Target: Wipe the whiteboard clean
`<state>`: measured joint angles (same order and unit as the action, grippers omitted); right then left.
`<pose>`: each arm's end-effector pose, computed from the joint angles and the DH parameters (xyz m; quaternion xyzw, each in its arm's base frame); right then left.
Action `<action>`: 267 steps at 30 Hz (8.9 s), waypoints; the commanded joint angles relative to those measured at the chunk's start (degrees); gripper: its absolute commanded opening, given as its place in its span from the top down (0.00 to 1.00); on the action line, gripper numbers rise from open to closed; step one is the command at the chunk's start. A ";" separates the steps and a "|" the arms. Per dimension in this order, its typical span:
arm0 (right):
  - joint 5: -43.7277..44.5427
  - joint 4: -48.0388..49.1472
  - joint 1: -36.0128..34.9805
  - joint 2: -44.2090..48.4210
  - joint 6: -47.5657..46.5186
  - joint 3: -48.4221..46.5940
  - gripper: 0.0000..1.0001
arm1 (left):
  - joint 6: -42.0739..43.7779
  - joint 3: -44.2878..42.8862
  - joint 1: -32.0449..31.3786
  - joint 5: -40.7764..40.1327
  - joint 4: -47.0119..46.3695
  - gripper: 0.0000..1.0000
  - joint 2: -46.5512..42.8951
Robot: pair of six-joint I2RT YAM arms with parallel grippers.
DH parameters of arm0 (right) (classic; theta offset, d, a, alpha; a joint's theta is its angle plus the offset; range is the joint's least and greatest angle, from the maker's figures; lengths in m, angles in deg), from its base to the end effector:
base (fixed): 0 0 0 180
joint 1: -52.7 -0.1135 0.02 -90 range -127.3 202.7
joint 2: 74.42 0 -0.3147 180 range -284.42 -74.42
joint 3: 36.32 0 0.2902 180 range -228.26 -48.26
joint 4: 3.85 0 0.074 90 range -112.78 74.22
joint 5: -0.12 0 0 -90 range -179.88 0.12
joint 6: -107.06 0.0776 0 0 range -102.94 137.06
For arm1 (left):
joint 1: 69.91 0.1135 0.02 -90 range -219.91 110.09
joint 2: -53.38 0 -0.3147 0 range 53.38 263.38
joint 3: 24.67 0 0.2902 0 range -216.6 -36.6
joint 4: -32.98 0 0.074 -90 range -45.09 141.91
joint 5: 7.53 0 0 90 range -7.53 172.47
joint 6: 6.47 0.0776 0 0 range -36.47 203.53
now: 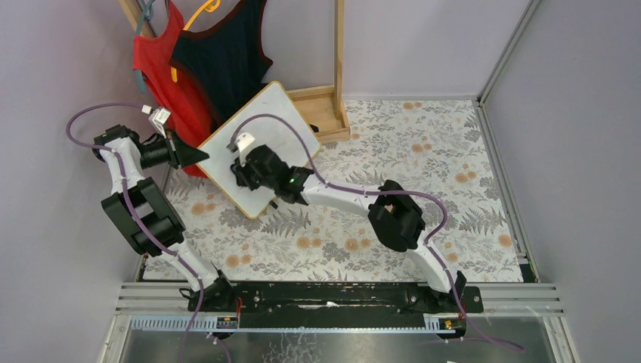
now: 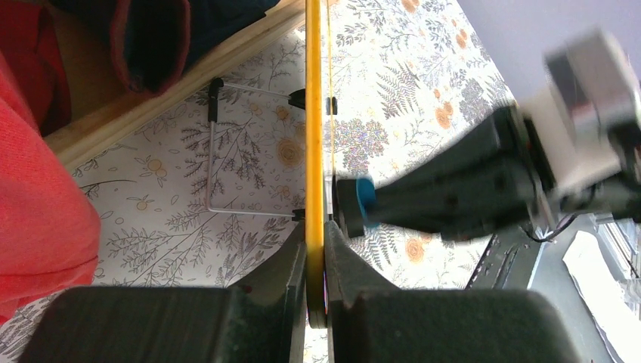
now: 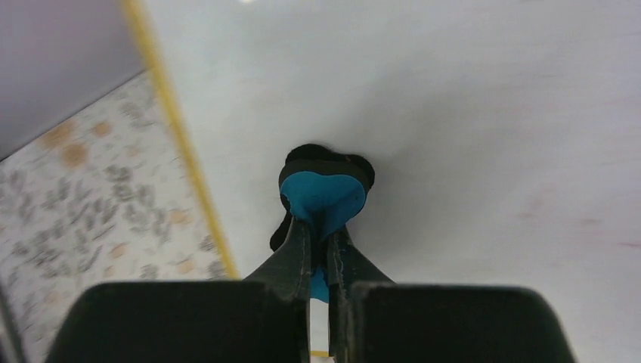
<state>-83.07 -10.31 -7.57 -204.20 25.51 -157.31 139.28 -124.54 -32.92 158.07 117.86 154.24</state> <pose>0.3323 0.5633 0.2713 -0.3142 0.7293 0.3030 0.5269 0.3457 0.1663 0.3245 0.1505 0.7755 -0.4020 0.4630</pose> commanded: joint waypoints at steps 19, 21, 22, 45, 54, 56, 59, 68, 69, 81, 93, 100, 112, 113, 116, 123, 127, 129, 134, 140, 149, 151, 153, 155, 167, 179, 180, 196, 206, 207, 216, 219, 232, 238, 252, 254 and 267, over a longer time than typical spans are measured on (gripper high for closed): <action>1.21 1.37 1.52 -2.07 -0.43 -1.66 1.00 | 2.03 -0.08 -0.94 -3.27 0.62 1.00 -1.68; 1.44 1.13 3.25 -1.97 -0.46 -1.31 1.00 | 2.00 -0.12 -0.97 -3.33 0.62 1.00 -1.64; 1.62 1.16 4.09 -1.66 -0.37 -0.75 1.00 | 2.00 -0.15 -0.96 -3.33 0.62 1.00 -1.63; -0.26 5.16 -1.56 -0.07 3.62 6.75 1.00 | 1.79 -0.45 -1.09 -2.93 0.66 1.00 -1.24; -0.98 6.23 -4.29 -0.10 5.32 8.72 1.00 | 1.81 -0.24 -1.04 -2.82 0.64 1.00 -1.30; -1.41 6.99 -4.53 0.28 5.77 9.60 1.00 | 1.82 -0.21 -1.08 -2.76 0.67 1.00 -1.28; -1.27 7.09 -4.77 0.14 5.91 9.72 1.00 | 1.86 -0.21 -1.04 -2.64 0.63 1.00 -1.19; -1.69 7.21 -6.39 -0.52 6.46 10.05 1.00 | 2.07 0.28 -1.05 -2.49 0.66 1.00 -1.10; -1.72 7.13 -6.72 -0.75 6.42 9.74 1.00 | 2.08 0.30 -1.07 -2.50 0.67 1.00 -1.11; -0.20 5.89 -8.07 -1.76 5.65 8.30 1.00 | 2.19 0.30 -1.05 -2.74 0.67 1.00 -1.22; 2.01 7.01 -0.93 1.94 5.56 13.36 1.00 | 2.05 0.16 -0.98 -2.98 0.62 1.00 -1.29; 2.52 7.34 5.04 4.42 3.42 16.28 1.00 | 2.00 0.10 -1.09 -2.95 0.62 1.00 -1.22; 0.74 6.14 5.39 6.35 2.37 13.96 1.00 | 2.02 0.19 -1.02 -2.95 0.65 1.00 -1.20; 0.68 5.74 4.81 6.11 2.23 12.44 1.00 | 2.00 0.22 -1.09 -2.88 0.63 1.00 -1.14; 0.54 4.19 2.26 5.08 1.32 8.66 1.00 | 2.03 0.18 -1.08 -2.98 0.62 1.00 -1.19; -0.28 1.38 -2.98 2.38 0.73 1.09 1.00 | 2.13 0.50 -1.09 -3.16 0.67 1.00 -1.43; -0.86 1.79 -4.04 2.29 1.44 1.37 1.00 | 2.22 0.41 -1.06 -3.08 0.62 1.00 -1.39; -1.09 2.19 -4.31 2.12 1.62 1.69 1.00 | 2.25 0.45 -1.05 -2.95 0.66 1.00 -1.26; -0.51 1.69 -4.32 -0.13 0.23 -0.35 1.00 | 2.29 0.64 -1.18 -2.76 0.69 1.00 -1.22; -0.13 -0.54 -3.57 -2.81 -0.88 -4.99 1.00 | 2.23 0.58 -1.13 -3.17 0.67 1.00 -1.62; 1.46 -0.25 -0.76 -0.91 -0.68 -2.34 1.00 | 2.27 0.83 -1.12 -3.19 0.62 1.00 -1.86; 1.63 0.05 0.41 -0.29 -0.76 -1.37 1.00 | 2.28 0.84 -1.21 -3.09 0.66 1.00 -1.81; 1.61 0.44 1.54 0.10 -0.78 -0.67 1.00 | 2.28 0.84 -1.14 -3.05 0.62 1.00 -1.85; 1.78 0.27 2.67 -0.03 -1.23 -0.67 1.00 | 2.17 0.71 -1.17 -3.07 0.62 1.00 -1.73; 2.55 0.64 7.64 1.51 -2.20 2.07 1.00 | 2.23 0.75 -1.13 -3.44 0.69 1.00 -1.64; 2.80 2.67 12.65 10.27 -0.80 11.96 1.00 | 2.01 0.50 -1.14 -3.72 0.62 1.00 -1.26; 2.32 2.37 13.47 11.31 -0.53 12.95 1.00 | 2.02 0.48 -1.13 -3.75 0.63 1.00 -1.16; 2.02 -15.42 28.85 34.88 0.71 29.09 1.00 | 1.45 0.10 -1.18 -4.40 0.38 1.00 -1.10; 1.79 -19.84 40.62 46.27 2.45 44.96 1.00 | -1.39 0.36 -1.39 -5.32 -2.61 1.00 -1.17; 2.19 -20.07 41.26 47.08 2.86 45.92 1.00 | -2.07 0.47 -1.44 -5.68 -3.39 1.00 -1.30; 1.88 -21.50 42.94 46.02 5.21 50.22 1.00 | -4.99 3.87 -1.57 -7.17 -8.10 1.00 -2.16; 1.08 -21.47 43.05 43.82 5.93 50.00 1.00 | -4.98 4.89 -1.58 -7.59 -8.74 1.00 -2.37; -3.68 -22.17 44.08 32.30 6.18 45.29 0.95 | -7.69 7.26 -1.60 -9.92 -12.56 1.00 -3.95; -4.58 -24.02 44.05 30.07 5.38 43.08 0.82 | -8.15 7.48 -1.62 -10.04 -13.17 0.99 -3.66; -5.31 -23.80 44.10 29.68 5.10 43.26 0.57 | -8.07 7.98 -1.56 -10.34 -13.18 0.98 -3.37; -4.92 -22.96 44.10 30.52 5.27 44.15 0.54 | -8.03 8.10 -1.58 -10.41 -13.14 0.98 -3.50; 2.12 -20.12 44.09 41.63 5.78 47.50 0.49 | -8.55 7.86 -1.59 -10.03 -13.18 0.98 -3.52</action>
<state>-84.10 -33.19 36.28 -169.45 31.02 -111.08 128.28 -118.73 -33.64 155.75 107.33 150.04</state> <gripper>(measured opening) 0.507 0.067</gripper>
